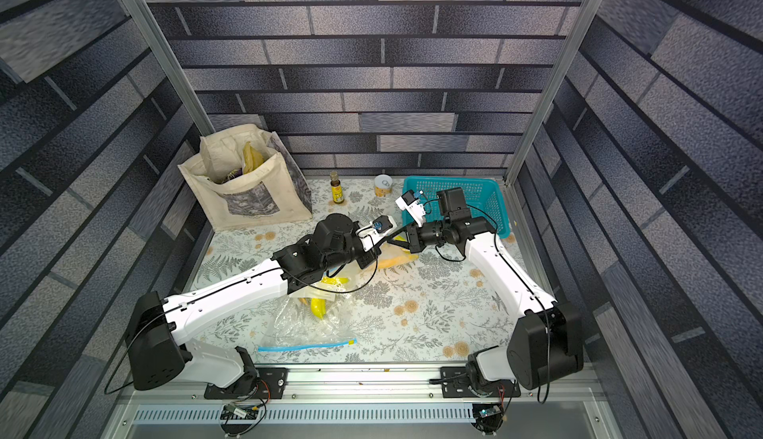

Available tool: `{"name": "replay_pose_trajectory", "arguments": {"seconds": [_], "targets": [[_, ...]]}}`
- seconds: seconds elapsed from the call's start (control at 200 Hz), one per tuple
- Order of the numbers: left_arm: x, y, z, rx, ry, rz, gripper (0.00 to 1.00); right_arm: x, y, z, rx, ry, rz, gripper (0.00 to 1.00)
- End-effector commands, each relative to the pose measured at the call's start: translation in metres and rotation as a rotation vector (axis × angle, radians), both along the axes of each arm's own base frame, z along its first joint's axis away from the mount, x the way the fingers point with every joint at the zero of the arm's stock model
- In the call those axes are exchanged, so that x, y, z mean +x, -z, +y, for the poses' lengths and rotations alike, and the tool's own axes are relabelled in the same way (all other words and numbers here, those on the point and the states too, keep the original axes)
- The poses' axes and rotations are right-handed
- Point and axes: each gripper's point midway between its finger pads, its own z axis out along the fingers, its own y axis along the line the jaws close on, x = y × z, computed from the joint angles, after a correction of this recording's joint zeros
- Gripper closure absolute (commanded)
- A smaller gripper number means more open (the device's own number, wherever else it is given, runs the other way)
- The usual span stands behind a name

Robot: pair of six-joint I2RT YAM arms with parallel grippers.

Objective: Open the zip-top bag and take out the banana
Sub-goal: Unzip the zipper on the zipper food storage bag.

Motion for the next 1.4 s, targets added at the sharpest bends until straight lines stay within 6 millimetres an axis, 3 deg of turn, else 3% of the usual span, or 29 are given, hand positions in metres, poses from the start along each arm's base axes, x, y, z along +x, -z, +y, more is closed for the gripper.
{"name": "replay_pose_trajectory", "arguments": {"seconds": [0.0,0.371,0.561,0.781,1.097,1.192,1.217,1.392], "targets": [[0.001,-0.015,0.018,-0.006,-0.044,-0.045,0.97,0.001,-0.003,-0.005,0.000,0.015,0.020,1.00],[-0.007,0.000,0.032,-0.003,-0.056,-0.005,0.93,0.011,-0.024,-0.008,0.064,0.054,-0.011,1.00],[-0.008,0.007,0.044,0.014,-0.085,0.008,0.92,0.010,-0.022,-0.011,0.051,0.060,-0.007,1.00],[-0.019,0.032,0.077,0.030,-0.168,0.072,0.91,0.021,-0.022,-0.034,0.012,0.144,-0.042,1.00],[-0.054,0.091,0.140,0.069,-0.345,0.211,0.88,0.028,-0.003,-0.069,-0.062,0.289,-0.057,1.00],[-0.063,0.098,0.156,0.064,-0.389,0.226,0.88,0.026,0.001,-0.075,-0.074,0.315,-0.051,1.00],[-0.065,0.100,0.160,0.065,-0.397,0.230,0.88,0.021,0.015,-0.076,-0.086,0.318,-0.020,1.00],[-0.076,0.105,0.177,0.064,-0.434,0.238,0.88,0.014,0.025,-0.087,-0.115,0.362,-0.008,1.00]]}}
